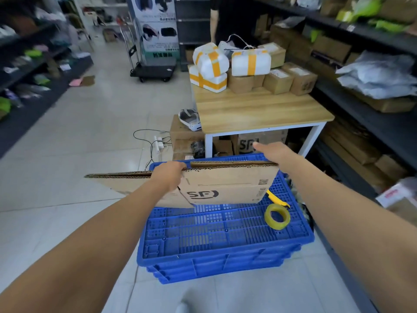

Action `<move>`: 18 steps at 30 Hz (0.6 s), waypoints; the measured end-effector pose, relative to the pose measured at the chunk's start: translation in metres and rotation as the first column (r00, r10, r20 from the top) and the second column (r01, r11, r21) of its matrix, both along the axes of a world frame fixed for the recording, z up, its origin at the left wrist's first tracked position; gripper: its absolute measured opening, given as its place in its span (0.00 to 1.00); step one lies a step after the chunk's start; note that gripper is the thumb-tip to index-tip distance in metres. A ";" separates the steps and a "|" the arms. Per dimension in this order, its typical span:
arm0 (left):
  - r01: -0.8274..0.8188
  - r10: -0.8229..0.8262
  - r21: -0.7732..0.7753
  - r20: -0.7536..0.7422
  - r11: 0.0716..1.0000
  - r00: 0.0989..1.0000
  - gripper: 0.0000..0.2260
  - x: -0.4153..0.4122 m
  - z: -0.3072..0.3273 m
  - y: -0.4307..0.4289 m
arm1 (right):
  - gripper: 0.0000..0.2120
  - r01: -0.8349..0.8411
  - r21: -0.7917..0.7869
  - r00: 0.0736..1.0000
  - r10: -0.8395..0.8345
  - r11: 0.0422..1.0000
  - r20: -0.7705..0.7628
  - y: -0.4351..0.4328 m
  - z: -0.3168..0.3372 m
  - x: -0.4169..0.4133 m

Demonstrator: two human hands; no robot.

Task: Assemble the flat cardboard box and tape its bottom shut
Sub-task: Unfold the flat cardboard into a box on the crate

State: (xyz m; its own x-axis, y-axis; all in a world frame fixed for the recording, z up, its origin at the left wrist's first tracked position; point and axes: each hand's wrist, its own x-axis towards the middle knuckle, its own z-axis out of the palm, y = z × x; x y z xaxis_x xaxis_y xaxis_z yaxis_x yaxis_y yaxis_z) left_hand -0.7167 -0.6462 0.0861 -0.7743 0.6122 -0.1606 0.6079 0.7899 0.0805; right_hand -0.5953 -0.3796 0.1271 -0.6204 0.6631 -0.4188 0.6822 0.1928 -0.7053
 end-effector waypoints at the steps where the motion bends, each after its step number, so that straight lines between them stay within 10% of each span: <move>1: 0.005 -0.005 0.010 0.007 1.000 1.000 0.19 -0.004 0.001 0.002 | 0.30 -0.124 0.059 0.992 0.122 0.990 0.043 -0.002 0.002 -0.004; 5: 0.065 -0.065 0.041 0.018 0.997 0.998 0.19 -0.024 0.007 0.015 | 0.39 -0.492 0.200 0.866 0.452 0.847 0.215 -0.016 0.005 -0.020; 8: 0.115 -0.118 0.085 0.027 0.990 0.993 0.12 -0.036 0.011 0.029 | 0.28 -0.653 0.175 0.752 0.604 0.737 0.263 -0.027 0.008 -0.041; 18: 0.219 -0.217 0.204 -0.032 0.954 0.976 0.16 -0.079 -0.010 0.048 | 0.12 -0.704 0.210 0.689 0.578 0.679 0.438 -0.026 -0.008 -0.086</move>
